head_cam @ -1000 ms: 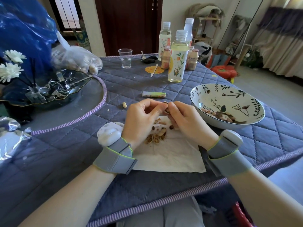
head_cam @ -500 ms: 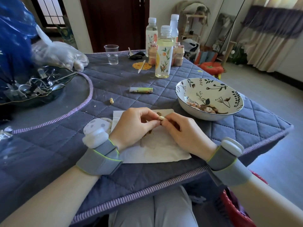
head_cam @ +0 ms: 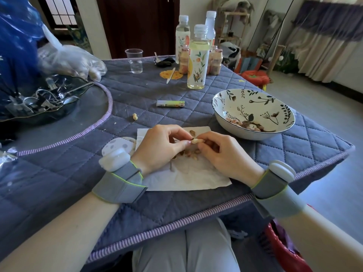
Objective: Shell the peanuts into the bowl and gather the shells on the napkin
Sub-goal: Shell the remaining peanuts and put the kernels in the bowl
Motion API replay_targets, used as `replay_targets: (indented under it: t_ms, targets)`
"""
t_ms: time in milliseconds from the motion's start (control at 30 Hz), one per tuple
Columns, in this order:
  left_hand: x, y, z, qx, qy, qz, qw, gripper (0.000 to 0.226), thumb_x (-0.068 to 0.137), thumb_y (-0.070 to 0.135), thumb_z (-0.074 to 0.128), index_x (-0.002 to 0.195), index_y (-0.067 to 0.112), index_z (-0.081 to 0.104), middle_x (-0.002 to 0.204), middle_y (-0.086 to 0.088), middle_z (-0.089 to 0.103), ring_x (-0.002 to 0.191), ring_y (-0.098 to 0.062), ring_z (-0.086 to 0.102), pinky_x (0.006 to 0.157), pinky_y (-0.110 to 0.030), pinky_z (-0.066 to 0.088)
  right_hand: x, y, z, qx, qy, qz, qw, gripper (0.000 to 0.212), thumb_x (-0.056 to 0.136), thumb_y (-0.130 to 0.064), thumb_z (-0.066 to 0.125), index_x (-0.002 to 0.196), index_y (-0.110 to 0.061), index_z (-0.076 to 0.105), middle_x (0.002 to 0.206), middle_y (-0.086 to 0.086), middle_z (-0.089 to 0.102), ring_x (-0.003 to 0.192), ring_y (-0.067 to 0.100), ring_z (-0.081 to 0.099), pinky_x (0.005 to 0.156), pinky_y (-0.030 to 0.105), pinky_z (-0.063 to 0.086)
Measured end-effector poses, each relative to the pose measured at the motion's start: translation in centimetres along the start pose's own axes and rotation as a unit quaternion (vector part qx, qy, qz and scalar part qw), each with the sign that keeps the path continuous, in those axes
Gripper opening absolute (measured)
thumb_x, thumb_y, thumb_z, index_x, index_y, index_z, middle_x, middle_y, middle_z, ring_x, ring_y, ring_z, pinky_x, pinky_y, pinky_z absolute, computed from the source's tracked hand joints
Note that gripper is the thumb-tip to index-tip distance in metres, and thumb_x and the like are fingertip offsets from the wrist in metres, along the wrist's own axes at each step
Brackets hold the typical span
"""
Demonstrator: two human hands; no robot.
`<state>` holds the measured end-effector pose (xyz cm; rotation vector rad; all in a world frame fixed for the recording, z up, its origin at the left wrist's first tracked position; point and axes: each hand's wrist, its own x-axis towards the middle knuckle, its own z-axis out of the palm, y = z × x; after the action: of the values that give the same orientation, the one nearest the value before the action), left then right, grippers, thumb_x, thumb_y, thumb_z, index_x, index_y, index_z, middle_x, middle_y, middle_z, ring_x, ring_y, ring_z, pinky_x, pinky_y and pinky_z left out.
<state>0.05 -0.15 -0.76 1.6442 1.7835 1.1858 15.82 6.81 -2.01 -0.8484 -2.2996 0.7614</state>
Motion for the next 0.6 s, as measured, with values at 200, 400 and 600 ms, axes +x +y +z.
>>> replay_targets:
  t_ms: [200,400,600]
  targets:
    - [-0.1,0.4,-0.3,0.003,0.005,0.003,1.0,0.01,0.079,0.013,0.068,0.081,0.023,0.07,0.066,0.015,0.064,0.052,-0.002,0.05,0.051,-0.01,0.04,0.0,-0.1,-0.2,0.008,0.012,0.005,1.0,0.02,0.091,-0.024,0.052,0.102,-0.016,0.066,0.082,-0.004,0.066,0.067,0.003,0.055,0.063,0.01,0.041]
    - [0.1,0.4,-1.3,0.016,0.035,0.008,0.999,0.009,0.081,0.015,0.066,0.083,0.023,0.07,0.054,0.023,0.06,0.047,-0.001,0.046,0.046,-0.006,0.033,0.2,-0.2,-0.5,0.025,0.071,0.036,0.996,0.015,0.09,-0.024,0.053,0.089,-0.015,0.066,0.066,-0.014,0.056,0.062,-0.004,0.051,0.058,0.007,0.038]
    - [0.3,-0.2,-2.3,0.125,-0.04,0.024,0.991,0.018,0.08,0.02,0.064,0.078,0.038,0.063,0.077,0.017,0.066,0.053,-0.005,0.046,0.054,-0.018,0.037,0.1,0.1,-0.7,-0.046,0.043,0.028,0.998,0.016,0.086,-0.02,0.058,0.097,-0.013,0.066,0.078,0.003,0.056,0.064,0.008,0.046,0.063,0.016,0.036]
